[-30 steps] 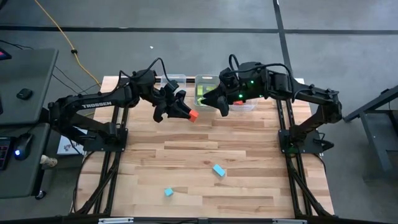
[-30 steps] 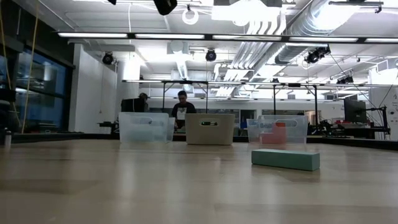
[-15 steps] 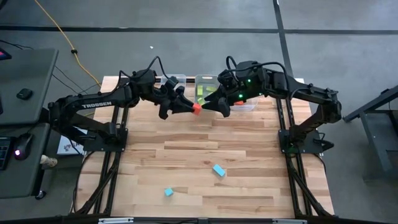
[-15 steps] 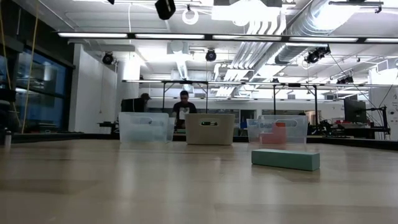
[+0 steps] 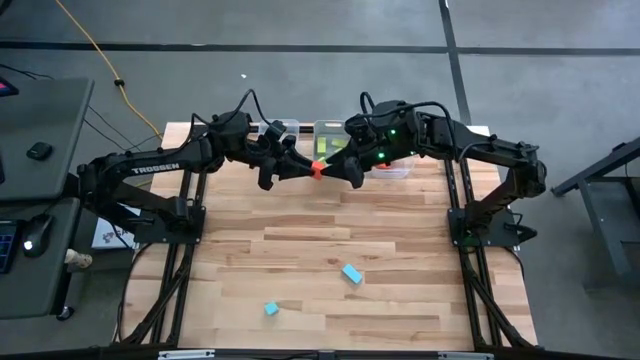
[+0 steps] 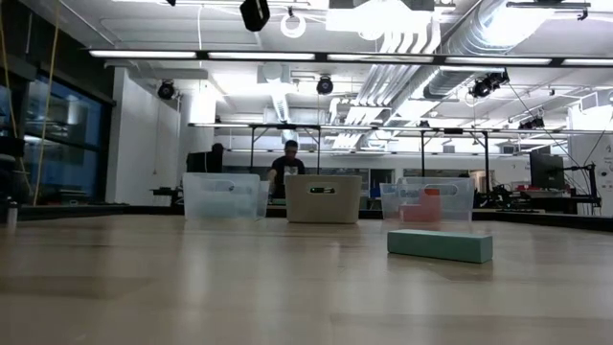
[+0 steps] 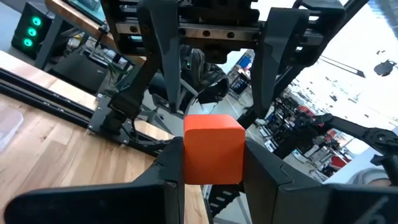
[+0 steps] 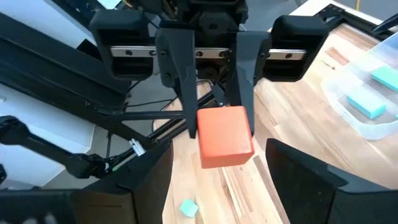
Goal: Sort & place blocks by color
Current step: Put the orange block into the right transparent bin
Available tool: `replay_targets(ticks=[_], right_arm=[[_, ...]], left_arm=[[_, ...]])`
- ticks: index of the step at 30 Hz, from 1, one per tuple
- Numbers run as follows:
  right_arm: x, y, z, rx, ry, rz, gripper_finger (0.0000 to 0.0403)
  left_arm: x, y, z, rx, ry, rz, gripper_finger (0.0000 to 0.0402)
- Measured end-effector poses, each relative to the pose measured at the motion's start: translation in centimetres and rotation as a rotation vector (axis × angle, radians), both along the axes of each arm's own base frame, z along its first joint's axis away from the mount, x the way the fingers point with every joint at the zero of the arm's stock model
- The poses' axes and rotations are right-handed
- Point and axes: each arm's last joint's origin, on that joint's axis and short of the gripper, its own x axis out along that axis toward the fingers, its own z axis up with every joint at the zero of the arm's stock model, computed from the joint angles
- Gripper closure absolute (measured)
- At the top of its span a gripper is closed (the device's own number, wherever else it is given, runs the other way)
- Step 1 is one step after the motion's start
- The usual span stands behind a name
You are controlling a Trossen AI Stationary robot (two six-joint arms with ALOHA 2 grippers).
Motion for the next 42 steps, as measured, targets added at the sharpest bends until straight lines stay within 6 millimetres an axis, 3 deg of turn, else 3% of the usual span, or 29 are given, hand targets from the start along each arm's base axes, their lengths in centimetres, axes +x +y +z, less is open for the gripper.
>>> replay_targets(ticks=[22, 36, 42], right_arm=[[1.3, 0.0, -1.1, -0.030, 0.023, 0.051, 0.0158], [1.7, -0.1, -1.3, -0.010, 0.020, 0.052, 0.0289], [1.8, -0.1, -1.3, -0.013, 0.014, 0.052, 0.0291]], left_arm=[[0.2, -0.6, 0.2, 0.008, -0.019, -0.035, 0.0323], [0.2, -0.6, 0.1, -0.003, -0.008, -0.039, 0.0323], [0.2, -0.6, 0.1, -0.002, -0.008, -0.039, 0.0323]])
